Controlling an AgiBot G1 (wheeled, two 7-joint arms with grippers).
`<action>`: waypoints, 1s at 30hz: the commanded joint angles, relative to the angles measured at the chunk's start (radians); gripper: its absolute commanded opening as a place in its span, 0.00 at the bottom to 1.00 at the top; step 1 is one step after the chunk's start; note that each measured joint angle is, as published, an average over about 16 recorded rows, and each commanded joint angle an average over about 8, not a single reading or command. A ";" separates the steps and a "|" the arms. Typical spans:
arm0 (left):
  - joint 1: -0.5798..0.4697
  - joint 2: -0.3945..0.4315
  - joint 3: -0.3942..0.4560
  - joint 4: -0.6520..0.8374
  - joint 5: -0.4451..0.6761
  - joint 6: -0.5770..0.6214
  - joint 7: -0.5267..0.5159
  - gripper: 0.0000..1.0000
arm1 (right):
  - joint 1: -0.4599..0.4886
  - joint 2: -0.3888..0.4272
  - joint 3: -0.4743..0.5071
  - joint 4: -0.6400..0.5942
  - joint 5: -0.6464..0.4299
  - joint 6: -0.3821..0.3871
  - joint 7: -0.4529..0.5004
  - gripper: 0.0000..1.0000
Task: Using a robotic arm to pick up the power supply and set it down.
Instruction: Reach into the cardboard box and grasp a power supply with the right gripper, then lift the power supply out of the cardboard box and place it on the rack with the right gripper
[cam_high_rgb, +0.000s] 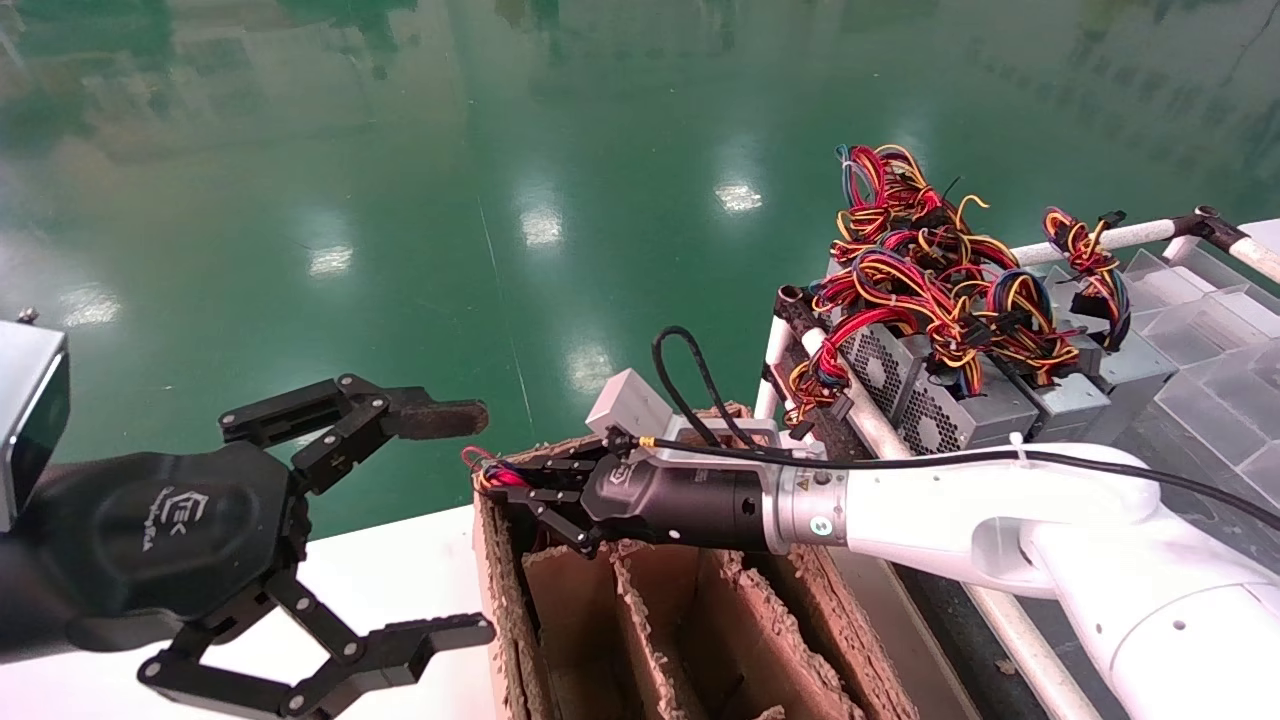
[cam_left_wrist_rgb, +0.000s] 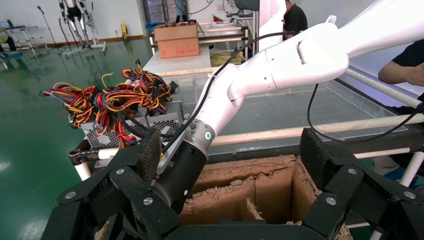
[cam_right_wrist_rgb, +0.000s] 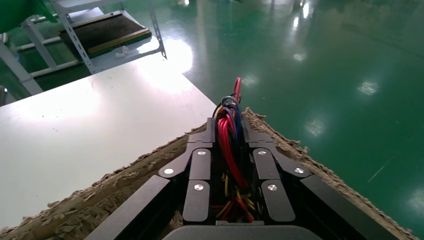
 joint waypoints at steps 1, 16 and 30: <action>0.000 0.000 0.000 0.000 0.000 0.000 0.000 1.00 | 0.000 0.000 -0.005 -0.006 0.011 0.002 -0.003 0.00; 0.000 0.000 0.000 0.000 0.000 0.000 0.000 1.00 | 0.017 0.030 0.039 -0.045 0.154 -0.098 -0.078 0.00; 0.000 0.000 0.000 0.000 0.000 0.000 0.000 1.00 | 0.125 0.158 0.119 -0.042 0.268 -0.260 -0.056 0.00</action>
